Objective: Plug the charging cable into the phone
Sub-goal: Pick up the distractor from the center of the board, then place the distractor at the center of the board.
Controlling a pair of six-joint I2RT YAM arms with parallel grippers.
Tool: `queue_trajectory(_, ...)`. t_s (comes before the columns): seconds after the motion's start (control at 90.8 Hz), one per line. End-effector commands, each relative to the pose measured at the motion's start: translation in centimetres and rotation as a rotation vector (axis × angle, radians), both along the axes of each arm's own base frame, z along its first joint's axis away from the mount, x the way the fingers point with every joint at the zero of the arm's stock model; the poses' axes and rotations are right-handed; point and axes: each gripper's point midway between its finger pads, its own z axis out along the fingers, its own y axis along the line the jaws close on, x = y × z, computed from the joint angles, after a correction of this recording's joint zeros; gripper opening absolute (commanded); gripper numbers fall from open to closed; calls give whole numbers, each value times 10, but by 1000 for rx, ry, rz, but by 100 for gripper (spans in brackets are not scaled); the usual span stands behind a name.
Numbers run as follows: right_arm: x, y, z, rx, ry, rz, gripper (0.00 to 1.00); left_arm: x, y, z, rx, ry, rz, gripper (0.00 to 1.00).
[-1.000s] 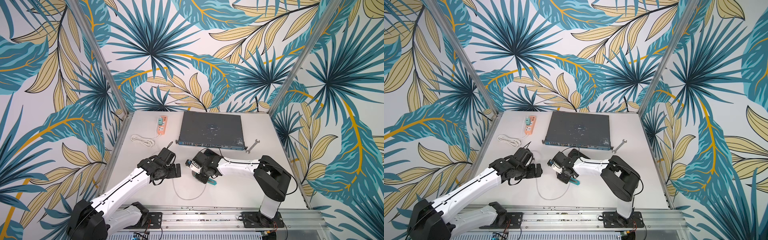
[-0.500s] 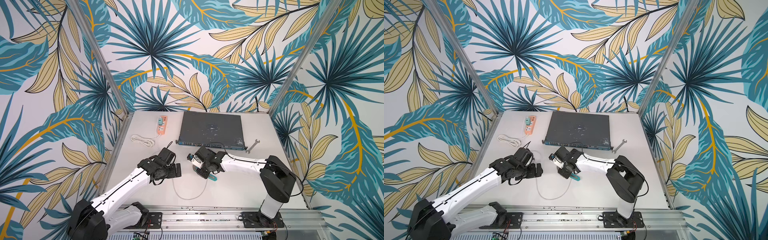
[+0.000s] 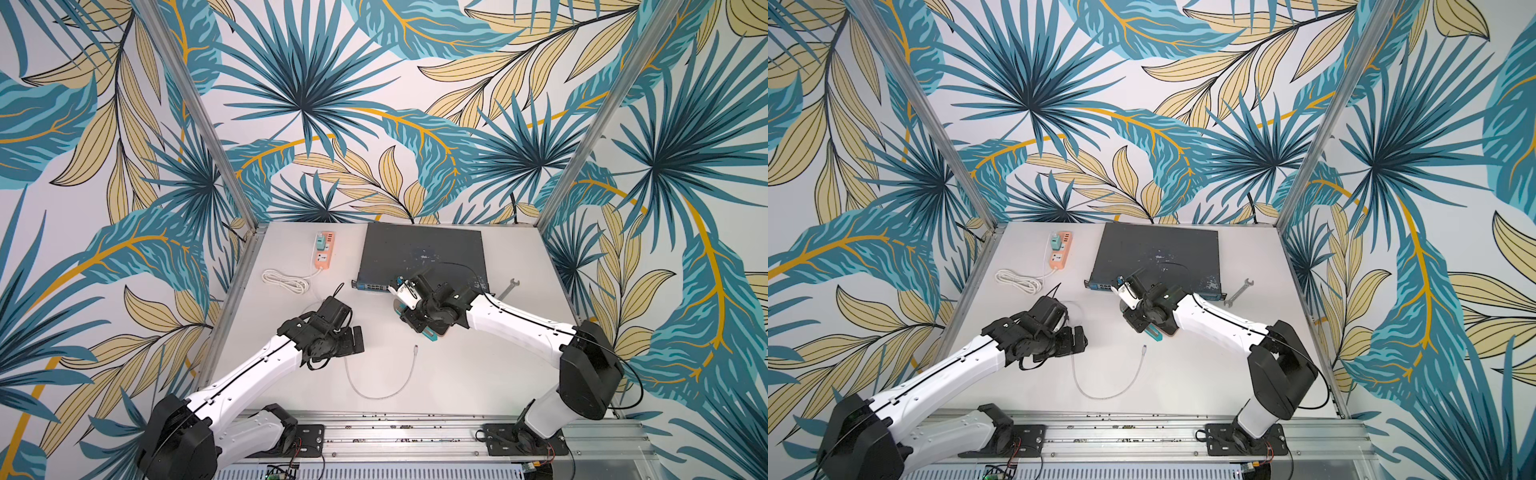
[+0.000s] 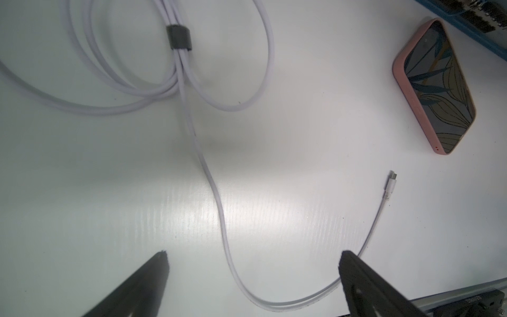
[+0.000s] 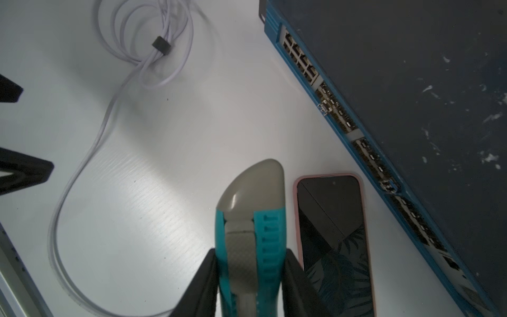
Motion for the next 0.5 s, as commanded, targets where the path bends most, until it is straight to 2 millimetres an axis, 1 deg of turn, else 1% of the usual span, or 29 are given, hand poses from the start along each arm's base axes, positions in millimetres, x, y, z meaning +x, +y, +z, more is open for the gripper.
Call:
queue_trajectory(0.0, 6, -9, 20, 43, 10, -64, 29, 4, -3, 1, -20, -4, 9, 100)
queue_trajectory(0.165, 22, -23, 34, 79, -2, -143, 29, 5, -6, 2, -29, 0, 9, 100)
queue_trajectory(0.253, 24, -25, 39, 103, 2, -168, 29, 6, -7, 4, -32, 0, 8, 100)
queue_trajectory(0.297, 34, -35, 41, 112, 1, -210, 29, 7, -8, 5, -38, -2, 5, 100)
queue_trajectory(0.485, 48, -45, 51, 136, 3, -267, 29, 11, -18, 11, -91, -19, -3, 100)
